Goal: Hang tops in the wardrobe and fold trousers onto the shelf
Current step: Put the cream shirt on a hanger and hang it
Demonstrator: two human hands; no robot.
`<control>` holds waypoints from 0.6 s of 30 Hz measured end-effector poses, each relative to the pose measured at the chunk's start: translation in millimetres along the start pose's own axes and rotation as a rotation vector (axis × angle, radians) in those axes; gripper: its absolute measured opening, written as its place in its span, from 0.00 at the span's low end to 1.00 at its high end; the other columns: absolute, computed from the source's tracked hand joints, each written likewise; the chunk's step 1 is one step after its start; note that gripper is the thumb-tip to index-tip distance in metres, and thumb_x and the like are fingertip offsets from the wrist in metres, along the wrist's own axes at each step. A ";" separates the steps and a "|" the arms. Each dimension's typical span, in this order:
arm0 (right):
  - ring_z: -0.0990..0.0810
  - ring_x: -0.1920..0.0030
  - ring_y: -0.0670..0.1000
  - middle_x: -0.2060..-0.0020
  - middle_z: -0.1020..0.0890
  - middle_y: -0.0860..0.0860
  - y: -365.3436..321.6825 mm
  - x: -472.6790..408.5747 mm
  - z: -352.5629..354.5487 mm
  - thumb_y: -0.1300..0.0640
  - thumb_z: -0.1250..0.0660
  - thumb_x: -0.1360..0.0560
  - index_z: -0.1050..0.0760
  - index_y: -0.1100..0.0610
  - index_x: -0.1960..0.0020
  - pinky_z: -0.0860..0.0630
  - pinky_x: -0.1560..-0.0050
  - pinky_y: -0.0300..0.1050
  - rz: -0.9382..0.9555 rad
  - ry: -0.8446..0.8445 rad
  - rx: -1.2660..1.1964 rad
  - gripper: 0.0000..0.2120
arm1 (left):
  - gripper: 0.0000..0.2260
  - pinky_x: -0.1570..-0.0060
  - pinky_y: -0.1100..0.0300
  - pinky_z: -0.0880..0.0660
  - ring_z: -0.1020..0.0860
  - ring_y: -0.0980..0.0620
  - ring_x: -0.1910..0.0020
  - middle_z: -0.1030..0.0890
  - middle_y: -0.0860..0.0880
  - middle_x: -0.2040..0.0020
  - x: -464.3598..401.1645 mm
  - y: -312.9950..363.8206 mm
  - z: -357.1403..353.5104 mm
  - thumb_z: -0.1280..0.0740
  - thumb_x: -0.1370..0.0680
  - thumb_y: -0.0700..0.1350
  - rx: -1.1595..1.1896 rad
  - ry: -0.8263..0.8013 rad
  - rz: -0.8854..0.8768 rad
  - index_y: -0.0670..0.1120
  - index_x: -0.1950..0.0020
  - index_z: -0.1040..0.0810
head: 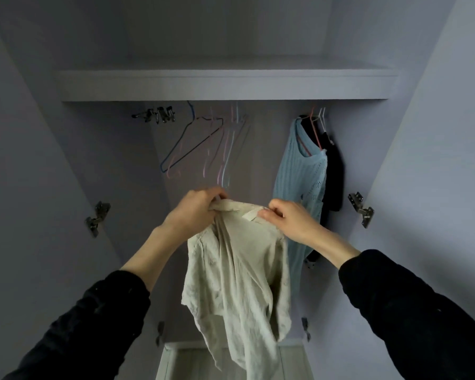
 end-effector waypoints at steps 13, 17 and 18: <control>0.22 0.48 0.51 0.48 0.20 0.50 -3.9 3.5 -47.1 0.53 0.32 0.26 0.24 0.56 0.43 0.26 0.46 0.46 0.054 -0.042 -0.132 0.13 | 0.11 0.65 0.80 0.33 0.24 0.57 0.59 0.19 0.51 0.60 -3.8 28.6 30.8 0.36 0.27 0.35 0.131 0.176 0.168 0.45 0.52 0.16; 0.20 0.58 0.57 0.66 0.22 0.51 13.1 -0.1 -40.8 0.55 0.38 0.24 0.26 0.57 0.55 0.31 0.56 0.44 0.012 0.100 0.078 0.06 | 0.09 0.66 0.82 0.36 0.27 0.62 0.64 0.20 0.52 0.61 8.8 9.7 32.1 0.34 0.26 0.36 0.082 0.200 0.216 0.44 0.51 0.16; 0.20 0.60 0.58 0.68 0.24 0.50 14.6 -1.9 -36.4 0.55 0.38 0.24 0.28 0.56 0.55 0.31 0.54 0.45 0.013 0.148 0.112 0.05 | 0.09 0.66 0.82 0.36 0.28 0.61 0.64 0.21 0.52 0.60 12.6 2.3 30.9 0.34 0.26 0.36 0.072 0.208 0.233 0.44 0.50 0.16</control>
Point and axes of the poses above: each hand's wrist, its own x-axis away from the middle knuckle, its own z-axis out of the back of the hand, y = z × x, the point moved 9 cm from there along -x, towards the middle knuckle
